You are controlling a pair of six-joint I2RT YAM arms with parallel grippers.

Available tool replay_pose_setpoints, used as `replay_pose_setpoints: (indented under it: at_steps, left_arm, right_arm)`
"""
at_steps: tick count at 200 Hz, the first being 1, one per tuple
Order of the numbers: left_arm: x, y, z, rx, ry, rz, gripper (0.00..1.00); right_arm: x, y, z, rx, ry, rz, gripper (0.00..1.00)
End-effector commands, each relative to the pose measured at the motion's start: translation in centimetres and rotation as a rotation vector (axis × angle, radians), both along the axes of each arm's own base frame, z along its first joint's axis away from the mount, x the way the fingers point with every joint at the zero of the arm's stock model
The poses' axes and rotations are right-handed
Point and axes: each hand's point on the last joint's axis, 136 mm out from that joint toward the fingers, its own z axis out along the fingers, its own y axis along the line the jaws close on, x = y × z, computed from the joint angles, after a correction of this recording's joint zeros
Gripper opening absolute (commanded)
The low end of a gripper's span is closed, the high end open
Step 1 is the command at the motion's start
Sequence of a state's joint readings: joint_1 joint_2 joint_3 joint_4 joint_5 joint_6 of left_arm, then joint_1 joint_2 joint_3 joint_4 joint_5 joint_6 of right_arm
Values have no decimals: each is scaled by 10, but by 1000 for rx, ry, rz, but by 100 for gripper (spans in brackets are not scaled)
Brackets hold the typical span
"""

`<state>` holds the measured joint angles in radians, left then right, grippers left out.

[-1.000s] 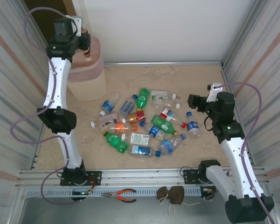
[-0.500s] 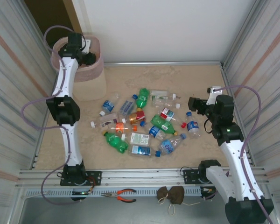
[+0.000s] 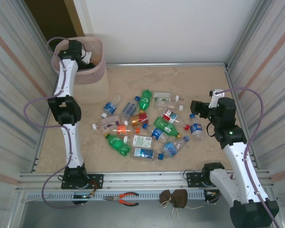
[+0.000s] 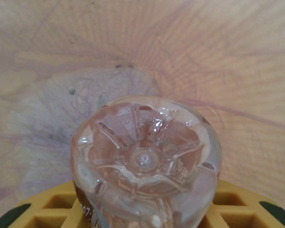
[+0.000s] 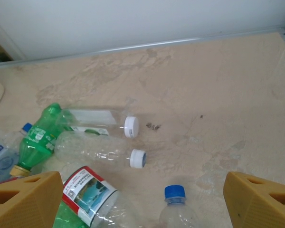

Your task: Put the plastic bottles in the bin

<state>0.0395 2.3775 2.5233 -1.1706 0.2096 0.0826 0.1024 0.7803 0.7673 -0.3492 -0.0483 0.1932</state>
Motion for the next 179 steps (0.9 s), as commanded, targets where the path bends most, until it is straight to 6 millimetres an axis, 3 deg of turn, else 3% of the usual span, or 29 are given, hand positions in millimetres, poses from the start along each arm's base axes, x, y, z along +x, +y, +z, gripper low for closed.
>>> replay_pose_setpoints:
  at_steps: [1, 45, 75, 97, 124, 179]
  left_arm:
    - [-30, -1, -9, -35, 129, -14, 29]
    - [-54, 0, -13, -30, 224, -8, 29]
    - [-52, 3, -8, -10, 206, 12, 33]
    - [-44, 16, -4, 58, 165, 42, 40]
    - [-38, 21, -1, 87, 135, 53, 58]
    - [-31, 5, 43, 17, 5, 26, 69]
  right_arm:
    - [3, 1, -4, 13, 2, -15, 86]
    - [7, 8, -7, 11, 12, 2, 86]
    - [9, 11, -9, 8, 12, 10, 86]
    - [9, 12, -10, 4, 13, 11, 86]
    - [9, 11, -9, 1, 10, 6, 86]
    - [10, 12, -1, 21, 16, 5, 86]
